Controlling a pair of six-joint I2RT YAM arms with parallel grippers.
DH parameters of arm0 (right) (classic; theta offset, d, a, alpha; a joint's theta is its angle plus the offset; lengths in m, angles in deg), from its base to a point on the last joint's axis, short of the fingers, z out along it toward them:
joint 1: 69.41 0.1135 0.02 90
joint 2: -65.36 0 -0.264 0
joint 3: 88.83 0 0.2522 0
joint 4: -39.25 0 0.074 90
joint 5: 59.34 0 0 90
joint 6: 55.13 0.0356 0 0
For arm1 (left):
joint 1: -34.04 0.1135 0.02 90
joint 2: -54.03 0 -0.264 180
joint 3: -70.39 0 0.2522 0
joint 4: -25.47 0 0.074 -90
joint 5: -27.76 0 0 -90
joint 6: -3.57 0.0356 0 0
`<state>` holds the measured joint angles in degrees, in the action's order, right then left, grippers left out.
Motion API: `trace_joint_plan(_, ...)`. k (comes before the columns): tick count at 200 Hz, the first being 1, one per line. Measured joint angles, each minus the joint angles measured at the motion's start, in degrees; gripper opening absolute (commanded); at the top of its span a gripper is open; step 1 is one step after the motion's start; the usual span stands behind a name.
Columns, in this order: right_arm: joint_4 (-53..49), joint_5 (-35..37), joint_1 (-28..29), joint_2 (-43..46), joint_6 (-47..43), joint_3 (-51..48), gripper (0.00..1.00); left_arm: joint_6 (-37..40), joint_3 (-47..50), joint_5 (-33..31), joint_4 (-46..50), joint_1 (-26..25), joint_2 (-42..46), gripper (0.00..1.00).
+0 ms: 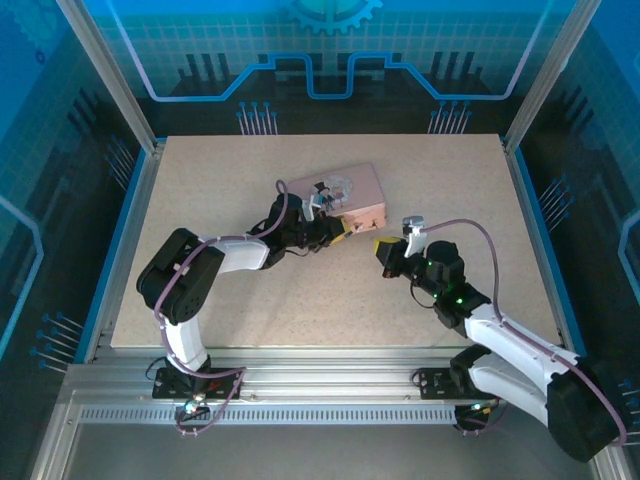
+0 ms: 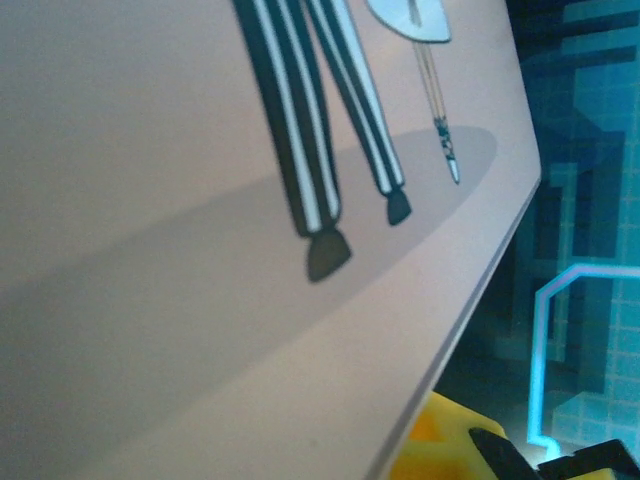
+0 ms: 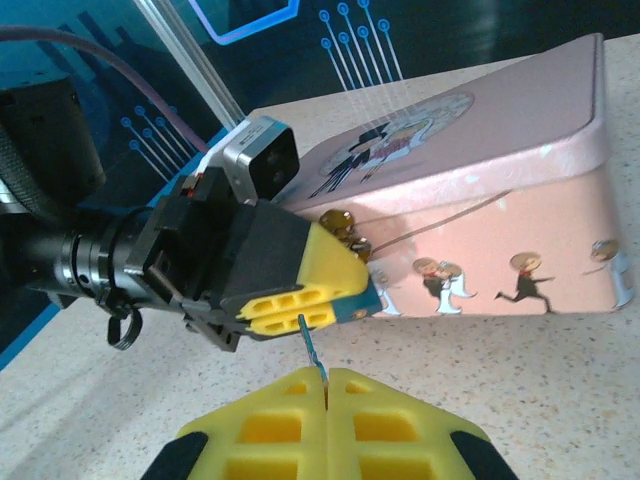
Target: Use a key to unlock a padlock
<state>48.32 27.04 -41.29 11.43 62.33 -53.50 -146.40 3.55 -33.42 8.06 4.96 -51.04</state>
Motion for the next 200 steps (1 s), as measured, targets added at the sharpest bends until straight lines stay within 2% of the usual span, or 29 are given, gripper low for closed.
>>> trace_joint_plan(41,-3.1,1.7,0.0,1.7,-1.5,0.1,0.00,7.5,-0.2,-1.0,10.1,0.0,0.0,0.12)
trace_joint_plan(60,-4.0,1.8,0.0,2.0,-1.9,0.1,0.00,11.0,-0.8,-2.5,14.4,0.0,0.0,0.21)
trace_joint_plan(78,-5.2,2.2,0.2,2.0,-2.5,0.3,0.00,12.2,-0.9,-3.8,17.9,0.0,0.0,0.39)
trace_joint_plan(93,-6.8,3.1,1.2,2.0,-3.6,1.2,0.00,12.9,-0.8,-4.8,18.9,0.0,0.4,0.50)
trace_joint_plan(118,-9.6,5.2,3.5,2.0,-6.9,3.9,0.00,12.2,1.4,-5.7,19.4,0.0,2.6,0.55)
trace_joint_plan(152,-10.6,9.9,7.4,2.2,-12.9,7.3,0.00,10.2,8.2,-7.5,20.2,-0.2,10.8,0.58)
trace_joint_plan(200,-10.8,18.0,16.3,-1.0,-25.3,14.2,0.00,8.2,11.8,-12.2,28.1,-0.3,31.1,0.67)
